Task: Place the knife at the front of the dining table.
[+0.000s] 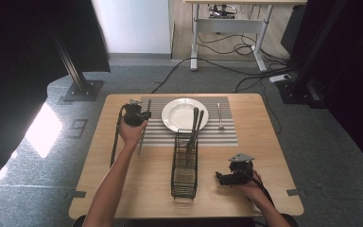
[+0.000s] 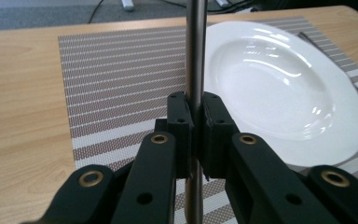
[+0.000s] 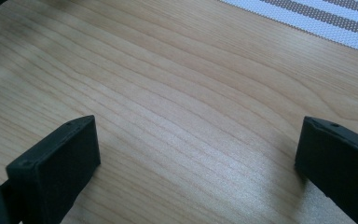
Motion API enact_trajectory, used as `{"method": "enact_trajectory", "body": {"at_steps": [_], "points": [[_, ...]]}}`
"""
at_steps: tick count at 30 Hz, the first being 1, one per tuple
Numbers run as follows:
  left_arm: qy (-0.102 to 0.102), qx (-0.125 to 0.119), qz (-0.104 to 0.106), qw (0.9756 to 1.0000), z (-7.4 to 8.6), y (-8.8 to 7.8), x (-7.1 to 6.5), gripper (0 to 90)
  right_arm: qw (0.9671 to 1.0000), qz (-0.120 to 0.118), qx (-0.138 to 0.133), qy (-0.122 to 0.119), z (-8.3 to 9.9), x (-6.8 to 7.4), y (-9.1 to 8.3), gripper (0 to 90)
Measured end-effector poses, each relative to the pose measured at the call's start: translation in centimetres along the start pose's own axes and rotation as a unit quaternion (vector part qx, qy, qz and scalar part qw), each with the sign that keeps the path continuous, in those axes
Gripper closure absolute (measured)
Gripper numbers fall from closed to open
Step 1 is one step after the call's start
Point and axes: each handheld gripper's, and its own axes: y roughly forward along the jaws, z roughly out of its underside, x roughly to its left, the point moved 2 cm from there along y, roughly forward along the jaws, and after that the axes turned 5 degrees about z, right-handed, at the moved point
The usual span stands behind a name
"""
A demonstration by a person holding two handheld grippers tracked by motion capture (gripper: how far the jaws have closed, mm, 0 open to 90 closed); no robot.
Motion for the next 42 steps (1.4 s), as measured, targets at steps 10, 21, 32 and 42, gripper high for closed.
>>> {"method": "enact_trajectory", "body": {"at_steps": [10, 21, 32, 42], "points": [[-0.005, 0.009, -0.006, 0.9999, 0.3, 1.0, 0.2, 83.9, 1.0000, 0.001, 0.000, 0.001, 0.0, 0.0, 0.0, 0.0], [-0.028, 0.013, -0.007, 0.9995, 0.6, 1.9, 1.4, 83.8, 1.0000, 0.001, 0.000, 0.001, 0.0, 0.0, 0.0, 0.0], [-0.042, 0.033, -0.008, 0.9985, 1.6, 3.8, 2.2, 83.7, 1.0000, 0.001, 0.000, 0.001, 0.0, 0.0, 0.0, 0.0], [-0.049, 0.048, -0.015, 0.9975, 2.3, 5.1, 2.5, 83.7, 1.0000, 0.001, 0.000, 0.001, 0.0, 0.0, 0.0, 0.0]]}}
